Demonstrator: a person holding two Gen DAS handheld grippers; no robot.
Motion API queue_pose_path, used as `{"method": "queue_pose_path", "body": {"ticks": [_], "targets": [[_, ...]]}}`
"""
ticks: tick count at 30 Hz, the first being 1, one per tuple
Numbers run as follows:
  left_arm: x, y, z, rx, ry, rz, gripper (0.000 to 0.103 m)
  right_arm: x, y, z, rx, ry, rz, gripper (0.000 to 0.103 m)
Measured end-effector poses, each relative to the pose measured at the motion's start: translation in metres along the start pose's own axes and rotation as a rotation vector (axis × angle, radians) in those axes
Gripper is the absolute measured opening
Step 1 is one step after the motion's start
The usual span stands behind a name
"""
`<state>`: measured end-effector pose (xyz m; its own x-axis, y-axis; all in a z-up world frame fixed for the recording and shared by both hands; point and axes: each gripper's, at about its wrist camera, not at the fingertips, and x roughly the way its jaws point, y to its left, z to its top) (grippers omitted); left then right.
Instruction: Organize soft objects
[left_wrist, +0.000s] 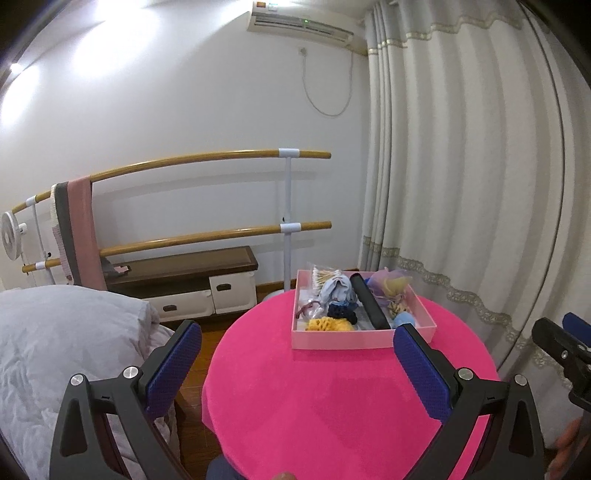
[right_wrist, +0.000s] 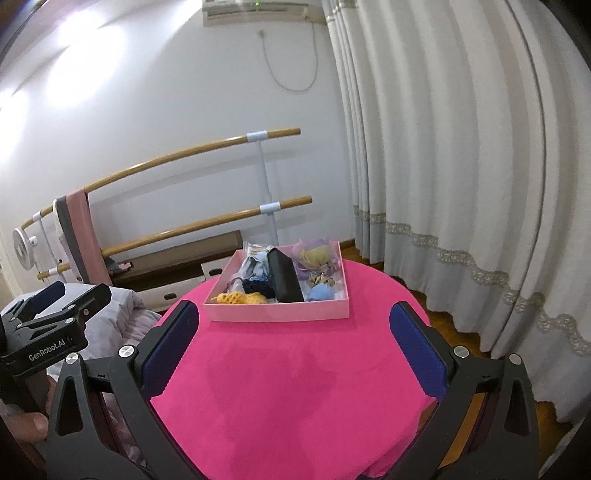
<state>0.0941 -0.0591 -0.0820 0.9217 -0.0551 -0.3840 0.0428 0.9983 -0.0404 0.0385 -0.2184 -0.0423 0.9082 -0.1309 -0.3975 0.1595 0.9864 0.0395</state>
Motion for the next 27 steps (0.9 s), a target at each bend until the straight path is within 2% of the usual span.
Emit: {"method": "queue_pose_path", "body": {"ticks": [13,19,27], "targets": [[-0.067,0.005,-0.024,-0.008,-0.022,0.008,0.103,-0.029,0.020,-0.015,-0.030,-0.039,-0.007,0.103],[-0.080,0.005,-0.022,-0.016,-0.020,-0.016,0.103,-0.033,0.034,-0.017,-0.055,-0.049,0.003,0.103],[-0.084,0.003,-0.020,0.000,-0.002,-0.007,0.103,-0.034,0.035,-0.019,-0.059,-0.050,-0.003,0.103]]}}
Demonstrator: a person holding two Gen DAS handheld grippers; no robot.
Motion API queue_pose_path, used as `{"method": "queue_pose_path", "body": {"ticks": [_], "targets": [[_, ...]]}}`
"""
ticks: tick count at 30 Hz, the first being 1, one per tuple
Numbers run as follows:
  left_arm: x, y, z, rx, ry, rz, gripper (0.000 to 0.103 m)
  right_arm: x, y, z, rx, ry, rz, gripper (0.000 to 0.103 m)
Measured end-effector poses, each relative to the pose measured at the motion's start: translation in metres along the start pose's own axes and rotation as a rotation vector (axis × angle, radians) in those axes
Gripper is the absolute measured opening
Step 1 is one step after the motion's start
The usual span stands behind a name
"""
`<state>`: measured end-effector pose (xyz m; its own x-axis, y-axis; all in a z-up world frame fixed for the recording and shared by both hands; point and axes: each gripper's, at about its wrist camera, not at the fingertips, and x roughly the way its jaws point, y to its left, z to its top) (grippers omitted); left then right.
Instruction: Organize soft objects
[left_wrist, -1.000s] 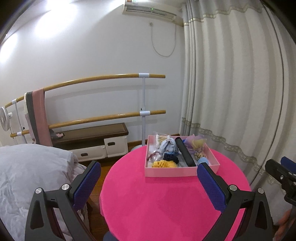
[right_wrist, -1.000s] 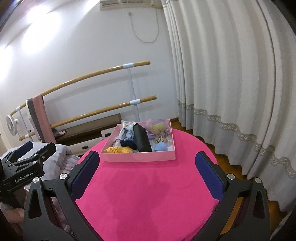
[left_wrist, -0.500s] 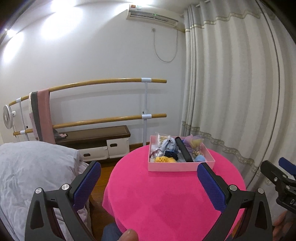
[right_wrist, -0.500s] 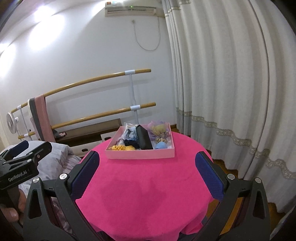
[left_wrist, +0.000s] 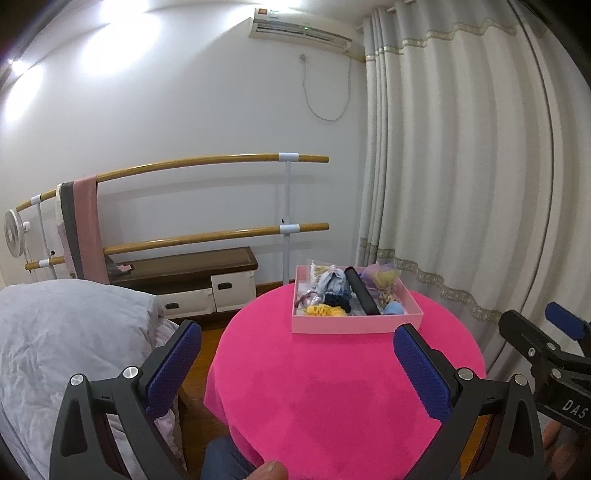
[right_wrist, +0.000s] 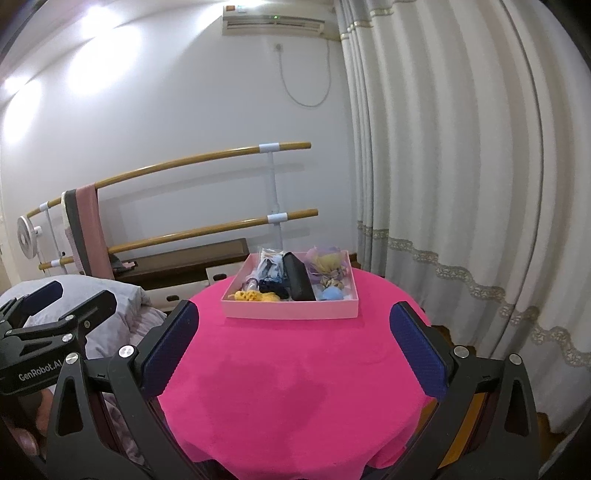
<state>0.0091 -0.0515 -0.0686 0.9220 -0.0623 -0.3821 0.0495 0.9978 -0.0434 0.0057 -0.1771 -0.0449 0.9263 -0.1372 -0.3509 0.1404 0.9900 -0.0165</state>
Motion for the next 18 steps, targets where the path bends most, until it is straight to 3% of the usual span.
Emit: {"method": "queue_pose_path", "body": {"ticks": [18], "targets": [[-0.003,0.000,0.010,-0.008,0.008,-0.028,0.103,-0.001,-0.007,0.000,0.007,-0.004,-0.018,0.103]]}}
